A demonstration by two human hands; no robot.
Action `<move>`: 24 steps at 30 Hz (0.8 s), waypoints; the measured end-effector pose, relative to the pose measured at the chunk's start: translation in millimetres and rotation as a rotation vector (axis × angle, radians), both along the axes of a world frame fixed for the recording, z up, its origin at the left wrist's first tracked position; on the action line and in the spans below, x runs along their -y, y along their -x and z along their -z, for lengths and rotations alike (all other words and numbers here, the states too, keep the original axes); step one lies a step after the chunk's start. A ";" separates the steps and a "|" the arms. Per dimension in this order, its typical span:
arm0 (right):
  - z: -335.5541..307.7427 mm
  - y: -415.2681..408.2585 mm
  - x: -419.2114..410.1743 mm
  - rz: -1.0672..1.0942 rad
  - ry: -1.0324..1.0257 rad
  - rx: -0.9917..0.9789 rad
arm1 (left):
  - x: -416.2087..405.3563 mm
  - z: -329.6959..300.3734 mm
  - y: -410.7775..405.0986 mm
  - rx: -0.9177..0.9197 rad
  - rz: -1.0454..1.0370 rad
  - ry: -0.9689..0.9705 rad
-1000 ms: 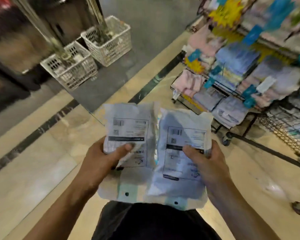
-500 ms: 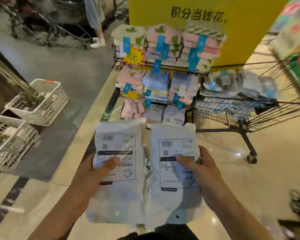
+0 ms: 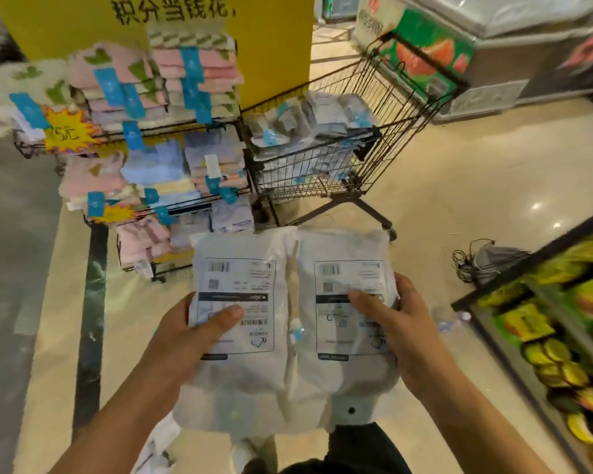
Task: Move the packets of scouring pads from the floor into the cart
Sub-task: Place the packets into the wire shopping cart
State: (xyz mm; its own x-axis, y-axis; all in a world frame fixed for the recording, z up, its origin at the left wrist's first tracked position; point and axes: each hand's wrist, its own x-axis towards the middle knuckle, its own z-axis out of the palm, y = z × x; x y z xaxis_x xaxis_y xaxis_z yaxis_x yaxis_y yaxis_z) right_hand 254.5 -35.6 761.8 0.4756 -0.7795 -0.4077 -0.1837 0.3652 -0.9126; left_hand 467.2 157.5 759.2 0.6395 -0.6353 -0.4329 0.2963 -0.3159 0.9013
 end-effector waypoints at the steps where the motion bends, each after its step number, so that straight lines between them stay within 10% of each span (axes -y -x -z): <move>1: 1.9 8.1 12.0 0.015 -0.010 0.005 | 16.5 1.9 8.0 -0.007 0.002 0.004; 24: 2.6 43.8 350.0 -0.008 0.030 -0.003 | 345.8 9.6 56.9 -0.029 -0.124 -0.057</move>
